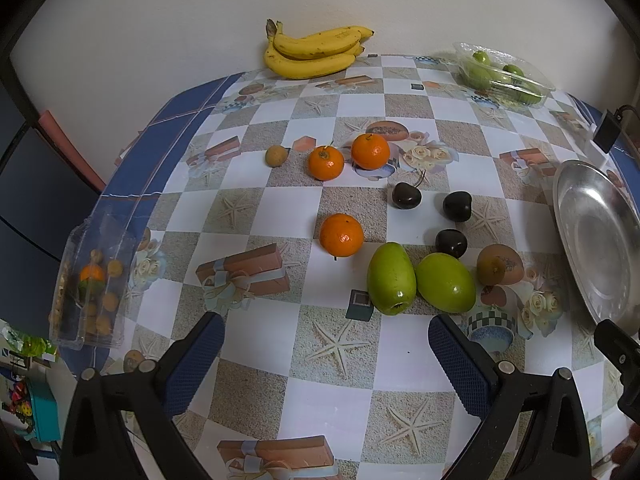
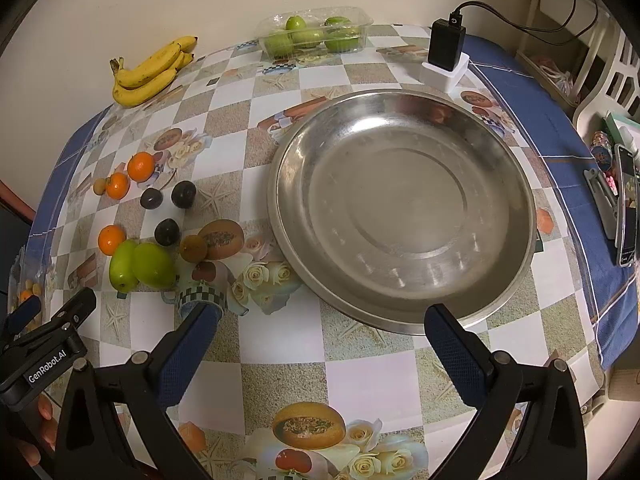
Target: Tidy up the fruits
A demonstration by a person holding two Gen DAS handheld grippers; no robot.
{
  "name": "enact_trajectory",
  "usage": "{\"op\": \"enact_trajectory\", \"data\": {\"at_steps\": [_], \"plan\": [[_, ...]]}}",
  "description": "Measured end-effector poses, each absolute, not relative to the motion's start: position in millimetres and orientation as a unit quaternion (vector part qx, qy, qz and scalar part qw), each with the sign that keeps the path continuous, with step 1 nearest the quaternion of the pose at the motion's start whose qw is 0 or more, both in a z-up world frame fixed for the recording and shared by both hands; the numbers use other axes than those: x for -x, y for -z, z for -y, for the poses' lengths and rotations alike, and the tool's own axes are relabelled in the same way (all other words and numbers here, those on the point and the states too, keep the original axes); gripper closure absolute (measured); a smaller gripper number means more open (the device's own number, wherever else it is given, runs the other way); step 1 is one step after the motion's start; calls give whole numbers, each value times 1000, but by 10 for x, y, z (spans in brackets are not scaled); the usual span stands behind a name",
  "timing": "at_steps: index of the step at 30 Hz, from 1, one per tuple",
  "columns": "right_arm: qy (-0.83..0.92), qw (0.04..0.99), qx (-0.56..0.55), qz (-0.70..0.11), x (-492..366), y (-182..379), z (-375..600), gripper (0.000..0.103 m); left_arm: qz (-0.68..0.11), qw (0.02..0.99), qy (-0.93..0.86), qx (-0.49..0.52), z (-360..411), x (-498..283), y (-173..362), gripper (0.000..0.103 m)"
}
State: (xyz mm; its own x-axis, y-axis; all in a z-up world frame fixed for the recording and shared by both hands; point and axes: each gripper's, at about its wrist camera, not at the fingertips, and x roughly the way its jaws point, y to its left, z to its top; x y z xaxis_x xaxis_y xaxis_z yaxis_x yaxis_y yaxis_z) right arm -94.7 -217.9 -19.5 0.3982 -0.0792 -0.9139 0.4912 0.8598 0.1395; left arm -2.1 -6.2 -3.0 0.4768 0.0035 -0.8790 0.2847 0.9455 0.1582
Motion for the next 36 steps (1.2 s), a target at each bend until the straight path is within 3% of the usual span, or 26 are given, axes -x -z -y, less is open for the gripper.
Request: {"op": "enact_trajectory", "data": {"at_steps": [36], "plan": [[168, 812, -193, -525, 935, 213, 2163, 0, -506, 847, 83, -143, 69, 15, 31, 0]]}}
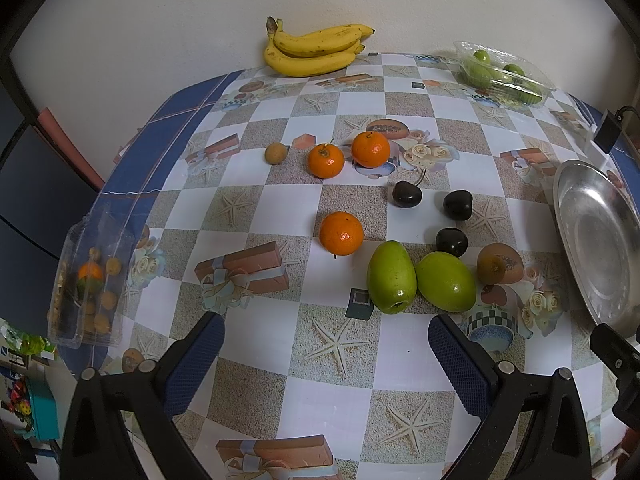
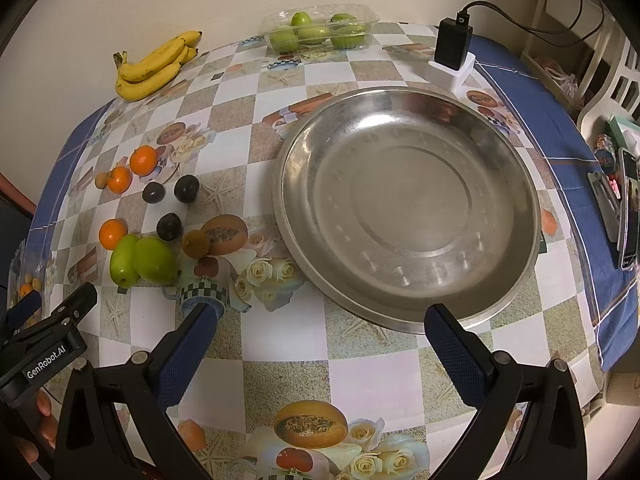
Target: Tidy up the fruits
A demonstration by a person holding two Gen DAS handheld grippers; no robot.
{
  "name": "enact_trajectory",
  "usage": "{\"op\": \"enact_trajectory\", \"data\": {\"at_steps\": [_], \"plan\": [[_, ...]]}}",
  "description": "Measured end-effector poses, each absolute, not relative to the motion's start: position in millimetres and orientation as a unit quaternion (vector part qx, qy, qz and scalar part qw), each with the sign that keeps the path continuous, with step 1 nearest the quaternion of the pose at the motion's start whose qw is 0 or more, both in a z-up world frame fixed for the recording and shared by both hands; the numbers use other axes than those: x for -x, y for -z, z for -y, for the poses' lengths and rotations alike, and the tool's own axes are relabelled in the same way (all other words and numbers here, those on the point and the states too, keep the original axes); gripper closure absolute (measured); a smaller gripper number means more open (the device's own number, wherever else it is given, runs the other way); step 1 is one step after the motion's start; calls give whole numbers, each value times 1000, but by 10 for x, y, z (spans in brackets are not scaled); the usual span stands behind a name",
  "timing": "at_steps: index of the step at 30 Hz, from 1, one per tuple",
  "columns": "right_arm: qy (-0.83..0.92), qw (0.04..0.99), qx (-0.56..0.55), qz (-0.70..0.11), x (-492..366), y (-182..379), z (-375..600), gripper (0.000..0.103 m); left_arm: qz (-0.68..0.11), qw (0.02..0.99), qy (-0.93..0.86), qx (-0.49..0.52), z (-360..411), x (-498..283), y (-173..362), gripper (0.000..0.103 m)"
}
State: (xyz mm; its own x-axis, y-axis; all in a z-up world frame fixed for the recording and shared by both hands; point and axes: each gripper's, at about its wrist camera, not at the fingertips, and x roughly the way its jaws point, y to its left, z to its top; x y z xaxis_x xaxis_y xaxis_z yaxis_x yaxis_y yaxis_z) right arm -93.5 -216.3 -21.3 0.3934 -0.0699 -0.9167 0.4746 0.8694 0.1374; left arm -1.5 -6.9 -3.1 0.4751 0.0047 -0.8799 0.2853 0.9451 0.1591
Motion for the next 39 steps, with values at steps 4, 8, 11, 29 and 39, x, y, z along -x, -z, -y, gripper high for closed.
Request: {"op": "enact_trajectory", "data": {"at_steps": [4, 8, 11, 29, 39], "plan": [[168, 812, -194, -525, 934, 212, 2161, 0, -506, 847, 83, -143, 69, 14, 31, 0], [168, 812, -194, -525, 935, 214, 2164, 0, -506, 847, 83, -143, 70, 13, 30, 0], [167, 812, -194, -525, 936, 213, 2166, 0, -506, 847, 83, -144, 70, 13, 30, 0], [165, 812, -195, -525, 930, 207, 2156, 0, -506, 847, 83, -141, 65, 15, 24, 0], [144, 817, -193, -523, 848, 187, 2090, 0, -496, 860, 72, -97, -66, -72, 10, 0]]}}
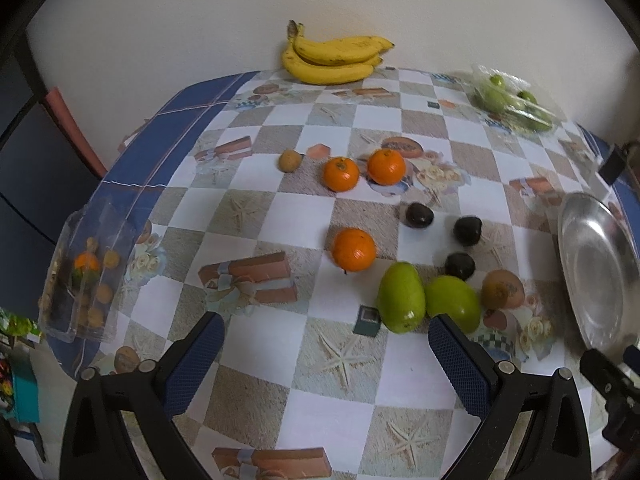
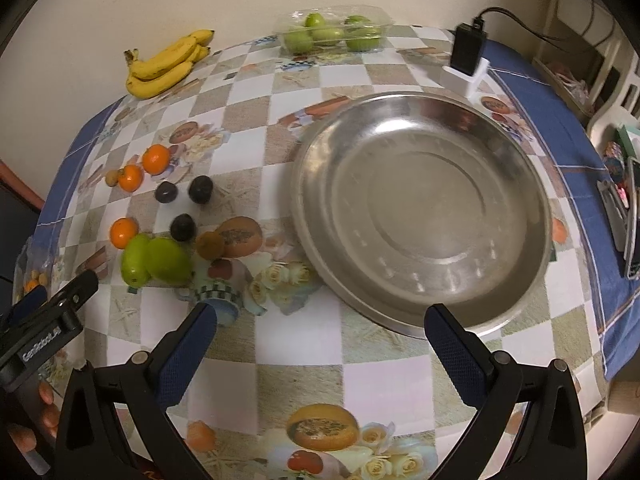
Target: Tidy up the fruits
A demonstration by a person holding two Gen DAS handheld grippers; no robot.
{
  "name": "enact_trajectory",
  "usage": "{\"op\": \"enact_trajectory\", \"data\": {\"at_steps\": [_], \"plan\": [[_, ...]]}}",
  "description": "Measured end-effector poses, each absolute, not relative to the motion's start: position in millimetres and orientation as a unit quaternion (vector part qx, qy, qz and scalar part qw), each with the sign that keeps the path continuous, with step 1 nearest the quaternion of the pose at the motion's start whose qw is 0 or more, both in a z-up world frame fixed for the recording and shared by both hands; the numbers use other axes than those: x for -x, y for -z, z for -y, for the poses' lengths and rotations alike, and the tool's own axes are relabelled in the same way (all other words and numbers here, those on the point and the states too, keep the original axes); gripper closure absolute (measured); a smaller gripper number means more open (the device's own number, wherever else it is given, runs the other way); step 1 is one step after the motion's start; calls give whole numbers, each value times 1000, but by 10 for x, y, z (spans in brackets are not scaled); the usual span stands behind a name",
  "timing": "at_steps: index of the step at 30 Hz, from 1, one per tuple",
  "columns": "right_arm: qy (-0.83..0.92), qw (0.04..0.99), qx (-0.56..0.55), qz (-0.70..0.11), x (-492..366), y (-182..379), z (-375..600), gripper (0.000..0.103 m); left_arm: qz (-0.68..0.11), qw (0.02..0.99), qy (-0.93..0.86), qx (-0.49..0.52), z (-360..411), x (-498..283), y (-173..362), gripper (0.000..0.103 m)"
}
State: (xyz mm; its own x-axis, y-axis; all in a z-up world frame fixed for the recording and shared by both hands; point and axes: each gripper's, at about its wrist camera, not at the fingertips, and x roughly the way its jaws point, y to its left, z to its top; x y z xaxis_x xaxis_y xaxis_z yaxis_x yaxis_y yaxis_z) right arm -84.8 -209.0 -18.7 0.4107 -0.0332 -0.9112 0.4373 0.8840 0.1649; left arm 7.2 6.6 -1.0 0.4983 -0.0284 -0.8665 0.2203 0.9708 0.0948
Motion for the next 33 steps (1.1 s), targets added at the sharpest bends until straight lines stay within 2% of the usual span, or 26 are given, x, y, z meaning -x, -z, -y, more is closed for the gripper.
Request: {"op": "enact_trajectory", "data": {"at_steps": [11, 19, 25, 33], "plan": [[103, 836, -222, -492, 469, -57, 1919, 0, -497, 865, 67, -15, -249, -343, -190, 0], [86, 839, -234, -483, 232, -33, 1885, 0, -507, 860, 46, 41, -335, -555, -172, 0], [75, 850, -232, -468, 32, -69, 1879, 0, -477, 877, 33, 42, -264, -688, -270, 0], [65, 820, -224, -523, -112, 252, 1847, 0, -526, 849, 21, 42, -279, -824, 6, 0]]}}
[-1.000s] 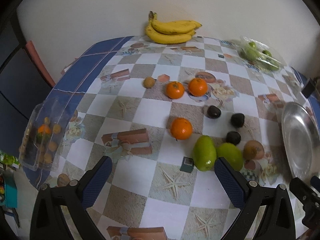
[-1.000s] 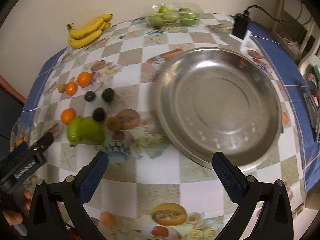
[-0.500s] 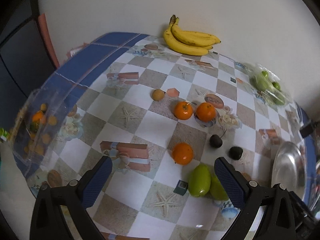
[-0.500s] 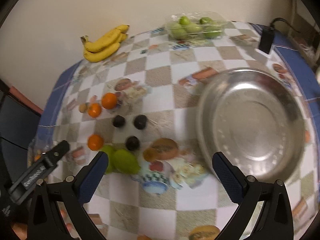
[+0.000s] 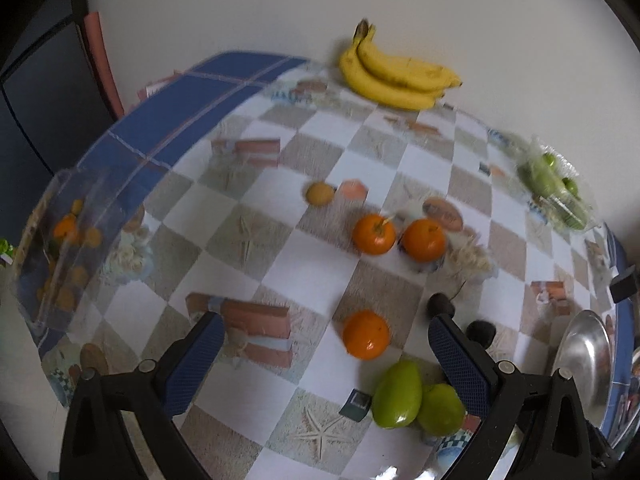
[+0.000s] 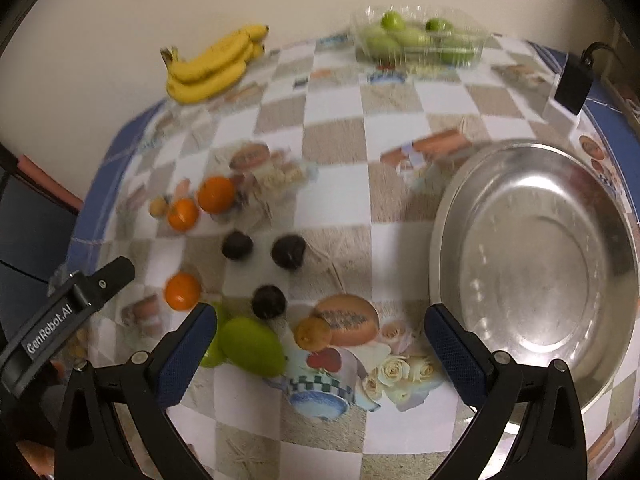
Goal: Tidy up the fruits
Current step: 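Close the left gripper on a green mango while the right gripper grasps a small brown fruit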
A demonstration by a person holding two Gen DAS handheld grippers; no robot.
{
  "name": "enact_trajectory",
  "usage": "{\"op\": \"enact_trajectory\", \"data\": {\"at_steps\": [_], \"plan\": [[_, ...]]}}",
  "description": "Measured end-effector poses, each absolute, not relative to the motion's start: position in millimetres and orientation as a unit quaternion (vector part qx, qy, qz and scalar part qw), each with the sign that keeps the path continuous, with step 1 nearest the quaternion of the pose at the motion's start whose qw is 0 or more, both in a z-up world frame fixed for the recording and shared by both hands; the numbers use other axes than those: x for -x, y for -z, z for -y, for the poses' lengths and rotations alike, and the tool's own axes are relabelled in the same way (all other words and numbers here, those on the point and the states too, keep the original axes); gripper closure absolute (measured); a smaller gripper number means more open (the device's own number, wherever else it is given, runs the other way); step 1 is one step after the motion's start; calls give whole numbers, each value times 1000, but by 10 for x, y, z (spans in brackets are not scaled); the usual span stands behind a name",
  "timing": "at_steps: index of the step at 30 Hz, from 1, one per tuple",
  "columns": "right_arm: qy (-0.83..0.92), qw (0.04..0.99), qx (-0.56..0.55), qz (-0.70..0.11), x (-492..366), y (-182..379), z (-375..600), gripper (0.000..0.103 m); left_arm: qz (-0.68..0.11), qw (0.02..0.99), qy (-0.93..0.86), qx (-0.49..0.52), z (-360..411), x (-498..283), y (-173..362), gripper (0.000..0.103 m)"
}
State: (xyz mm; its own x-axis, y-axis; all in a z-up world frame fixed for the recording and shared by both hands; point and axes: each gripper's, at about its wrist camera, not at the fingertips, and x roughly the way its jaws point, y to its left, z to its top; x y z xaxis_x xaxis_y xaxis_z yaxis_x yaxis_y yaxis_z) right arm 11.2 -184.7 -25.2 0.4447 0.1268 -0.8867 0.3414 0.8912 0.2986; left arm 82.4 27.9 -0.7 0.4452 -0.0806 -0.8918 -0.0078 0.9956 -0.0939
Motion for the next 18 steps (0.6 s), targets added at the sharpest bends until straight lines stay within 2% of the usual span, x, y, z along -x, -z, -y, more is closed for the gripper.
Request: {"op": "enact_trajectory", "data": {"at_steps": [8, 10, 12, 14, 16, 18], "plan": [[39, 816, -243, -524, -90, 339, 1813, 1, -563, 821, 59, 76, -213, -748, 165, 2], [38, 815, -244, -524, -90, 350, 1810, 8, -568, 817, 68, 78, -166, -730, 182, 8], [34, 814, -245, -526, -98, 371, 1801, 25, -575, 810, 82, 83, -124, -711, 206, 14], [33, 812, -244, -529, -108, 402, 1792, 33, -580, 805, 91, 84, -77, -698, 228, 17], [32, 810, -242, -534, -120, 443, 1781, 36, -586, 800, 93, 88, -47, -692, 253, 21], [31, 804, -243, -542, -127, 496, 1757, 36, -592, 795, 93, 93, -25, -688, 291, 30]]}}
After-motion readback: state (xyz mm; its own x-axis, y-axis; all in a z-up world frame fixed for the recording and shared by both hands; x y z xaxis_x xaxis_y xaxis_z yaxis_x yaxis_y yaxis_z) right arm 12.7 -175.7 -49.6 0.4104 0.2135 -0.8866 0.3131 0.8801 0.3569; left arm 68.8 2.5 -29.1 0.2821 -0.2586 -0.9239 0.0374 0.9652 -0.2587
